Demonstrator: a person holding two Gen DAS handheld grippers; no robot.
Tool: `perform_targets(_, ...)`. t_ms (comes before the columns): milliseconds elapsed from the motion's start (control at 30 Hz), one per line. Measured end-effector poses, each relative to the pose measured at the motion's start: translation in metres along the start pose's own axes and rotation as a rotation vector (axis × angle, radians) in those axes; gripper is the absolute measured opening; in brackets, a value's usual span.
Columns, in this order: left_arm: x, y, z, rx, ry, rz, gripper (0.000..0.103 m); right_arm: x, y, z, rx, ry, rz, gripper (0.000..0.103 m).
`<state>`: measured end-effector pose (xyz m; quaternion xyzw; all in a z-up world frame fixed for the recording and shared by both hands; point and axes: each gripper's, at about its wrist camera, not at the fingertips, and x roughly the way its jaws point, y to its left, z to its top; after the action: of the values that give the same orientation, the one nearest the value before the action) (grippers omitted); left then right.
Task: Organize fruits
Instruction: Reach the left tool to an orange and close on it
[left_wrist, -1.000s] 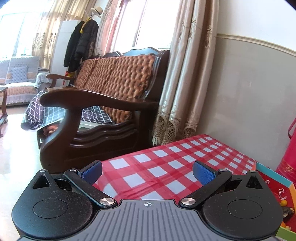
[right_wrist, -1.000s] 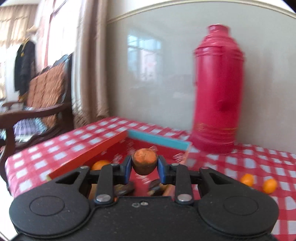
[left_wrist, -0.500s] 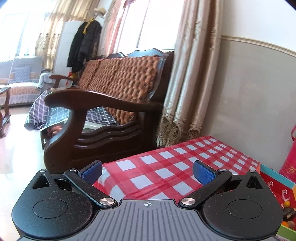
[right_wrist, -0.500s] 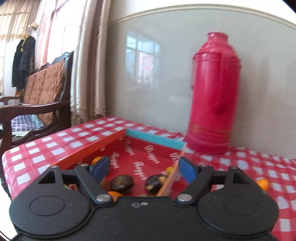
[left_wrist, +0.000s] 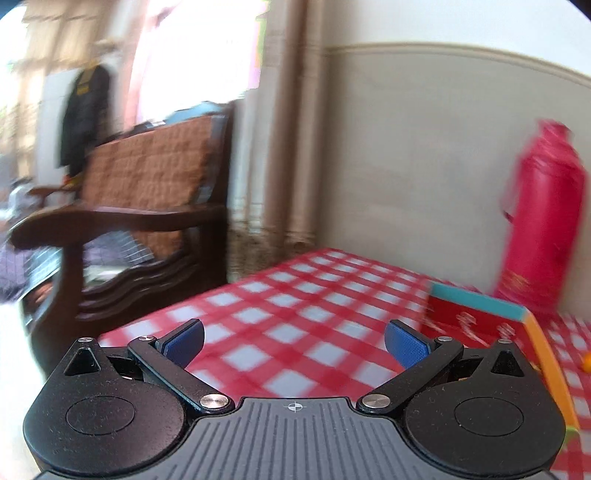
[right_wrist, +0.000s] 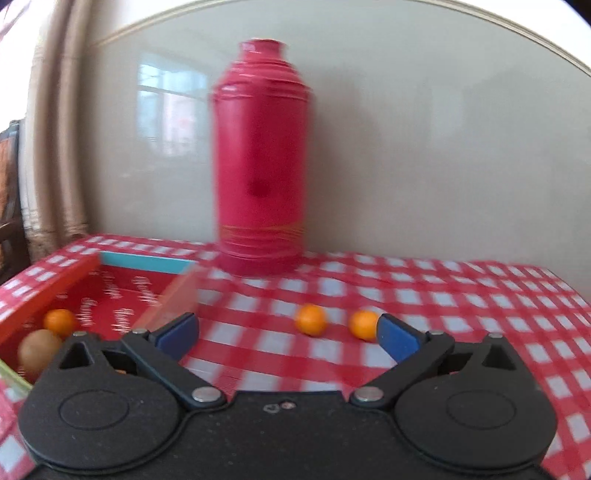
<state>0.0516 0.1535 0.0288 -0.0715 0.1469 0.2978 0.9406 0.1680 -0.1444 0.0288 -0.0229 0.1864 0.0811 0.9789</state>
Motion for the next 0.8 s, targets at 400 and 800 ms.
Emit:
perform_targets(400,-0.024,-0.155,0.018,0.289,-0.008,-0.400,0.103,-0.014,-0.081,-0.018,0.116,0.012,-0.241,0.097)
perform_targets(800,-0.009,-0.281,0.002,0.519,0.069,-0.546,0.103,-0.024,-0.117,-0.026,0.147,0.020,-0.295,0.097)
